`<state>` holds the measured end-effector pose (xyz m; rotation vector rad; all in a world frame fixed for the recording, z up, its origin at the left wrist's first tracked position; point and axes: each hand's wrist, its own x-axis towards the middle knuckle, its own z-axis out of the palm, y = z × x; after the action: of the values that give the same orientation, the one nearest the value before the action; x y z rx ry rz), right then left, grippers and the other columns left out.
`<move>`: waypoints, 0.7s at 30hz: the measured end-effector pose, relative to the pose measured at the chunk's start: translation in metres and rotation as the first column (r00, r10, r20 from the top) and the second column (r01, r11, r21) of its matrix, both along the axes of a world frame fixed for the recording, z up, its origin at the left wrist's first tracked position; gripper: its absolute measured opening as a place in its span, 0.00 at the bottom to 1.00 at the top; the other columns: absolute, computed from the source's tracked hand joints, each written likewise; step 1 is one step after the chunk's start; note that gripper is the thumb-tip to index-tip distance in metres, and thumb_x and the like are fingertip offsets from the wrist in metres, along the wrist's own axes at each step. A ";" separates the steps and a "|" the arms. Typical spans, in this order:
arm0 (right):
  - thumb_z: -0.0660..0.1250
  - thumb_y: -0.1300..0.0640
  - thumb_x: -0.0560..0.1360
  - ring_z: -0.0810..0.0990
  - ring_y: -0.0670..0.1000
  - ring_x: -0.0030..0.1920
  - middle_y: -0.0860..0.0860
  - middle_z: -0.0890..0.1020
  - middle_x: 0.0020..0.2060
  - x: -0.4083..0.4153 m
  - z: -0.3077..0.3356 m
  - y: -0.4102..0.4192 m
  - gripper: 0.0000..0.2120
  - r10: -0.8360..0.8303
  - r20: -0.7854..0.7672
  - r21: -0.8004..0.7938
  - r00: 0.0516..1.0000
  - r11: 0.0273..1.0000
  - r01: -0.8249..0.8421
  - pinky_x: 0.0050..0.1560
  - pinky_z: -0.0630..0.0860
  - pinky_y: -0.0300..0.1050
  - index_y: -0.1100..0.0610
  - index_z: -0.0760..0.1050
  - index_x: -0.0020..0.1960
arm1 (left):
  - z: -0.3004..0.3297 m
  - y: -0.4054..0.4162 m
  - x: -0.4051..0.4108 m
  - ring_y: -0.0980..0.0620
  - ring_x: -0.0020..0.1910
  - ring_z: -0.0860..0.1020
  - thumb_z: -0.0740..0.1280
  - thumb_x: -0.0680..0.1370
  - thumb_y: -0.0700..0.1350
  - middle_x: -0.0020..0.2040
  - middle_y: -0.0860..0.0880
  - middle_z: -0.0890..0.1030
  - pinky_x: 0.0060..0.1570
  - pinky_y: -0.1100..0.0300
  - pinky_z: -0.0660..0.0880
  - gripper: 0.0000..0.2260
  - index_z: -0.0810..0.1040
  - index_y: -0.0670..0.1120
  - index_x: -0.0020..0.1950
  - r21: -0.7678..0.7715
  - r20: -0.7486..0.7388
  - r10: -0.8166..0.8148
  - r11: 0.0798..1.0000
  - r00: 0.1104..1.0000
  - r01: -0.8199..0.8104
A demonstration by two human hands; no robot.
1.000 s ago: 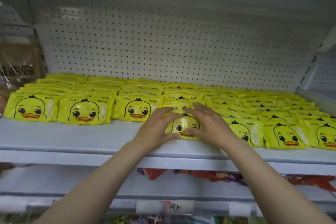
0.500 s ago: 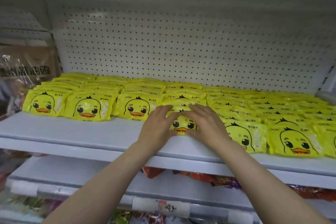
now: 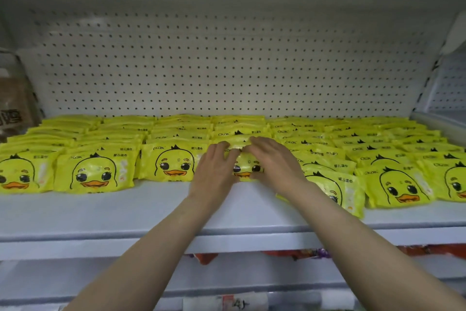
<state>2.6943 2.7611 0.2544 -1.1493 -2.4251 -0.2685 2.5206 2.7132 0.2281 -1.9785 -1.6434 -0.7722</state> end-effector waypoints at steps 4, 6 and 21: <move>0.80 0.54 0.61 0.72 0.58 0.67 0.52 0.76 0.65 0.014 0.000 -0.003 0.29 -0.030 -0.091 0.018 0.995 0.999 0.032 0.62 0.73 0.53 0.51 0.77 0.61 | -0.004 0.000 -0.005 0.42 0.53 0.74 0.80 0.61 0.52 0.58 0.44 0.75 0.47 0.50 0.75 0.29 0.77 0.45 0.58 0.041 0.002 -0.078 0.996 0.997 0.077; 0.79 0.56 0.60 0.72 0.57 0.65 0.51 0.76 0.64 0.014 -0.002 -0.006 0.28 -0.048 -0.058 -0.003 0.997 0.999 0.048 0.58 0.74 0.52 0.51 0.77 0.59 | -0.005 0.002 -0.005 0.42 0.52 0.74 0.80 0.61 0.51 0.57 0.44 0.76 0.46 0.51 0.75 0.28 0.77 0.45 0.57 0.041 0.006 -0.091 0.995 0.996 0.090; 0.77 0.44 0.68 0.65 0.48 0.67 0.43 0.73 0.64 0.003 0.008 0.005 0.26 -0.060 -0.132 -0.188 0.989 0.981 0.035 0.53 0.70 0.45 0.46 0.73 0.62 | -0.002 0.020 -0.015 0.47 0.55 0.70 0.80 0.63 0.52 0.56 0.47 0.74 0.53 0.58 0.68 0.27 0.78 0.47 0.60 -0.036 0.302 -0.187 0.978 0.935 0.207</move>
<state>2.6970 2.7665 0.2622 -1.2627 -2.3420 0.0234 2.5057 2.7329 0.2259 -2.1853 -1.6664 -1.1532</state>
